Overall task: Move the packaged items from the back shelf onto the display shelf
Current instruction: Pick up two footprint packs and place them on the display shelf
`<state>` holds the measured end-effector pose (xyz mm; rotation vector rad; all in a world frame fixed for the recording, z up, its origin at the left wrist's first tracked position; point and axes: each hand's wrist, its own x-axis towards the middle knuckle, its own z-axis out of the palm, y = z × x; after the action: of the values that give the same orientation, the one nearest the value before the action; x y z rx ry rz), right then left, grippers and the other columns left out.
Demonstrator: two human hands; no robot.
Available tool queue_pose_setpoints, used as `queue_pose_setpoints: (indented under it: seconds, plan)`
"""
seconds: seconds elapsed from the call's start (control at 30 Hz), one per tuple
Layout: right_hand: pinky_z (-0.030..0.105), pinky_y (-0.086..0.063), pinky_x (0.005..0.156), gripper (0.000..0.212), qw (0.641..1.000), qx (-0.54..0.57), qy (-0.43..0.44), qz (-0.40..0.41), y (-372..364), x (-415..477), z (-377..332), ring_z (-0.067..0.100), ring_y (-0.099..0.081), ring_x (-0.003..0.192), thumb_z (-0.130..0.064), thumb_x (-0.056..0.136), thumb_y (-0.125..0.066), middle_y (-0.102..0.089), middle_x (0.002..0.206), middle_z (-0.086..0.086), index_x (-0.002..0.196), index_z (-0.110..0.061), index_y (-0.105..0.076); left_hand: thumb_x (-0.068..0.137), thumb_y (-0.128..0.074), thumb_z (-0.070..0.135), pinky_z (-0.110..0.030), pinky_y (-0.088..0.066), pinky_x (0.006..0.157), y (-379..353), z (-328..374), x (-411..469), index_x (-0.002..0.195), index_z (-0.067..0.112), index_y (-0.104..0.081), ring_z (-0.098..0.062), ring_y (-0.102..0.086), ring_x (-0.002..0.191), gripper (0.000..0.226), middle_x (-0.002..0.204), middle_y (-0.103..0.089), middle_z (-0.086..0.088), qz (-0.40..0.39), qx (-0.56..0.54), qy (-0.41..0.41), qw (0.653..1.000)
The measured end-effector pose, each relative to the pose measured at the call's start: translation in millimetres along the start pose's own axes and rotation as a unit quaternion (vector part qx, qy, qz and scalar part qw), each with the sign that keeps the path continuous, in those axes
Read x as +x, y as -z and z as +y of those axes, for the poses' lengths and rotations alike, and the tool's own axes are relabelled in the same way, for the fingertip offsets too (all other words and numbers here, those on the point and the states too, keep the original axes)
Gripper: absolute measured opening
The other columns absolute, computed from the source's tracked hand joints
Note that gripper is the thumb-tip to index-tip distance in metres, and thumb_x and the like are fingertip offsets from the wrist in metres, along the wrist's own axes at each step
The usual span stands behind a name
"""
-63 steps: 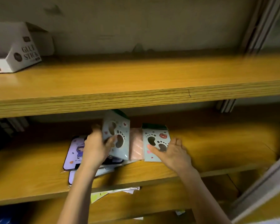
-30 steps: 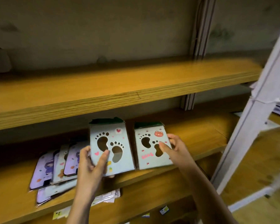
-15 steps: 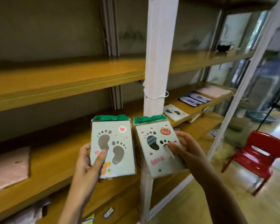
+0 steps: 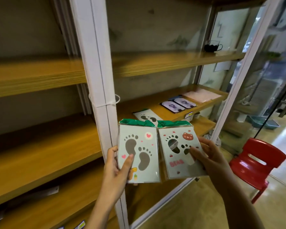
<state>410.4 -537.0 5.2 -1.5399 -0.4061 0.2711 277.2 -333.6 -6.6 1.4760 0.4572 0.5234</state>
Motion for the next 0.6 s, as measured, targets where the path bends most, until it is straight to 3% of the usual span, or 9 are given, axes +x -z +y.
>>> queue_pose_setpoints:
  seconds: [0.1, 0.17, 0.23, 0.27, 0.4, 0.5, 0.6]
  plan:
    - [0.028, -0.058, 0.055, 0.098, 1.0, 0.0, -0.006, 0.008, 17, 15, 2, 0.022, -0.071, 0.084, -0.067, 0.036, -0.077, -0.066, 0.106, 0.007, 0.116, -0.016, -0.051, 0.084, -0.056, 0.022, -0.023, -0.056, 0.047, -22, -2, 21, 0.102, 0.032, -0.043, -0.011, -0.072, 0.081, 0.024, 0.105, -0.064, 0.004, -0.002, 0.008, 0.008, 1.0]
    - [0.027, -0.058, 0.053, 0.078, 1.0, -0.005, -0.013, 0.007, 27, 29, 3, 0.024, -0.07, 0.082, -0.057, 0.05, -0.077, -0.066, 0.106, 0.006, 0.113, -0.019, -0.052, 0.085, -0.057, 0.022, -0.023, -0.056, 0.048, -34, -5, 38, 0.102, 0.032, -0.043, -0.009, -0.072, 0.081, 0.024, 0.105, -0.064, 0.005, -0.006, 0.0, 0.019, 1.0]
    - [0.027, -0.058, 0.052, 0.039, 1.0, 0.006, -0.026, 0.013, 35, 48, 7, 0.021, -0.068, 0.082, -0.028, 0.077, -0.064, -0.065, 0.105, 0.006, 0.112, -0.02, -0.051, 0.085, -0.057, 0.021, -0.023, -0.056, 0.048, -44, -10, 58, 0.104, 0.03, -0.043, -0.012, -0.072, 0.082, 0.025, 0.106, -0.063, 0.004, -0.006, -0.011, 0.031, 0.999]
    - [0.029, -0.057, 0.053, 0.031, 0.999, 0.003, -0.031, 0.024, 38, 59, 9, 0.02, -0.066, 0.084, -0.018, 0.083, -0.058, -0.064, 0.105, 0.005, 0.113, -0.02, -0.051, 0.086, -0.057, 0.02, -0.022, -0.056, 0.048, -48, -12, 70, 0.104, 0.03, -0.043, -0.014, -0.072, 0.084, 0.025, 0.107, -0.063, 0.003, -0.003, -0.015, 0.034, 0.999]
    - [0.028, -0.053, 0.054, 0.029, 0.999, -0.028, -0.036, 0.03, 37, 111, 13, 0.016, -0.067, 0.078, -0.013, 0.085, -0.056, -0.064, 0.101, 0.003, 0.113, -0.02, -0.05, 0.085, -0.058, 0.02, -0.022, -0.057, 0.052, -55, -17, 119, 0.105, 0.03, -0.045, -0.014, -0.071, 0.085, 0.027, 0.111, -0.064, 0.001, 0.031, -0.015, 0.033, 0.999]
    - [0.021, -0.054, 0.048, 0.03, 0.998, -0.059, -0.019, 0.002, 31, 152, 15, 0.008, -0.07, 0.069, -0.01, 0.085, -0.058, -0.066, 0.097, 0.002, 0.113, -0.02, -0.051, 0.085, -0.058, 0.021, -0.025, -0.058, 0.053, -54, -20, 151, 0.12, 0.028, -0.04, -0.019, -0.07, 0.088, 0.04, 0.117, -0.062, -0.003, 0.071, -0.004, 0.047, 0.996]
    - [0.019, -0.054, 0.048, 0.027, 0.998, -0.057, -0.02, -0.037, 21, 188, 21, 0.008, -0.071, 0.069, -0.009, 0.087, -0.056, -0.067, 0.098, 0.005, 0.112, -0.017, -0.051, 0.088, -0.055, 0.026, -0.023, -0.057, 0.052, -48, -24, 175, 0.139, 0.024, -0.025, -0.015, -0.066, 0.084, 0.06, 0.121, -0.057, -0.004, 0.102, -0.012, 0.084, 0.991]
